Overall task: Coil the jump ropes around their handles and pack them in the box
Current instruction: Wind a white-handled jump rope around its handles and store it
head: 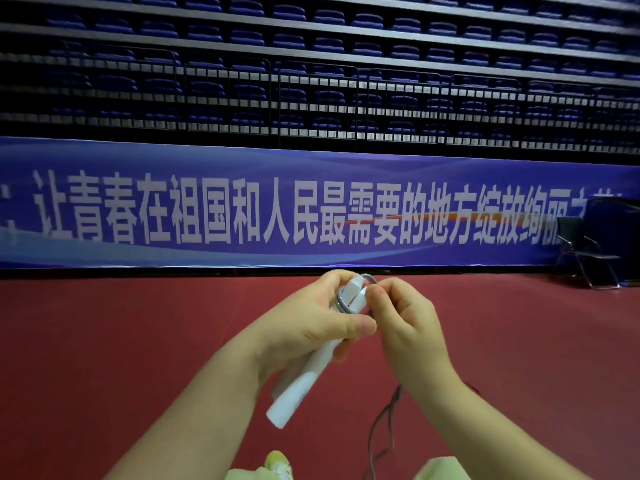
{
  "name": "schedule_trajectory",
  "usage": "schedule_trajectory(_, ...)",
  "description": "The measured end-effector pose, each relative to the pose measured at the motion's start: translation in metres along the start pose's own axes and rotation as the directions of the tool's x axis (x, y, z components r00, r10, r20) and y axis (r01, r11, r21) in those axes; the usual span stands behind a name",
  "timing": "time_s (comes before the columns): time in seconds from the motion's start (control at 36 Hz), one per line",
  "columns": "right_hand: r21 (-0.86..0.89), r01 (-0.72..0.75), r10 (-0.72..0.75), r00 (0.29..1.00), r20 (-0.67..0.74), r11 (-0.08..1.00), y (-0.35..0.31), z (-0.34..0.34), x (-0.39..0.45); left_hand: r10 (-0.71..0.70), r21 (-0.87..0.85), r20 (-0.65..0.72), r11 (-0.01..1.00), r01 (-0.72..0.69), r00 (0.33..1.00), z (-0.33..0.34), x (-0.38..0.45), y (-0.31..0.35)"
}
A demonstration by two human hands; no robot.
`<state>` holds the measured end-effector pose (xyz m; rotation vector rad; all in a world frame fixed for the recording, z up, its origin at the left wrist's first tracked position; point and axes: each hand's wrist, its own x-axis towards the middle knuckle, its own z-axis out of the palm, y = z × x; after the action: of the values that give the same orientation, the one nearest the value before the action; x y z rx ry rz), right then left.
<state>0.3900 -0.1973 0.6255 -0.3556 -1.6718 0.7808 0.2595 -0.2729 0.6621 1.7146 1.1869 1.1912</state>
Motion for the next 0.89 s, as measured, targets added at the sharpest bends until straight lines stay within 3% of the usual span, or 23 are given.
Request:
schedule_trajectory(0.08, -0.049, 0.028, -0.029, 0.999, -0.02, 0.998, -0.003, 0.0, 0.001, -0.015, -0.052, 0.044, 0.998, 0.018, 0.999, 0.0, -0.004, -0.001)
schedule_trajectory(0.22, -0.122, 0.054, -0.061, 0.997, -0.052, 0.991, 0.001, -0.008, 0.004, -0.119, -0.214, 0.243, 0.961, 0.173, 0.963, 0.003, -0.007, -0.01)
schedule_trajectory(0.28, -0.141, 0.022, -0.03, 0.998, -0.055, 0.99, 0.008, -0.014, 0.007, -0.148, -0.28, 0.191, 0.939, 0.198, 0.97, 0.008, -0.002, -0.014)
schedule_trajectory(0.39, -0.246, -0.023, 0.011, 0.999, -0.05, 0.969, 0.02, -0.02, 0.009, -0.122, -0.182, 0.053, 0.975, 0.13, 0.991, 0.018, 0.009, -0.021)
schedule_trajectory(0.53, -0.26, -0.03, 0.038, 0.999, 0.025, 0.965, 0.017, -0.018, 0.004, -0.037, -0.135, -0.069, 0.99, 0.028, 0.997, 0.028, 0.018, -0.021)
schedule_trajectory(0.67, -0.31, -0.03, 0.05, 0.997, 0.057, 0.95, 0.011, -0.014, 0.014, -0.015, -0.167, -0.16, 0.986, -0.012, 0.987, 0.027, 0.024, -0.021)
schedule_trajectory(0.81, -0.283, -0.1, 0.158, 0.969, 0.188, 0.954, 0.0, -0.015, 0.02, 0.0, -0.237, -0.195, 0.97, -0.047, 0.981, 0.018, 0.022, -0.021)
schedule_trajectory(0.89, -0.324, -0.143, 0.253, 0.909, 0.331, 0.935, -0.005, -0.018, 0.02, -0.017, -0.241, -0.241, 0.969, -0.043, 0.97, 0.005, 0.02, -0.023)
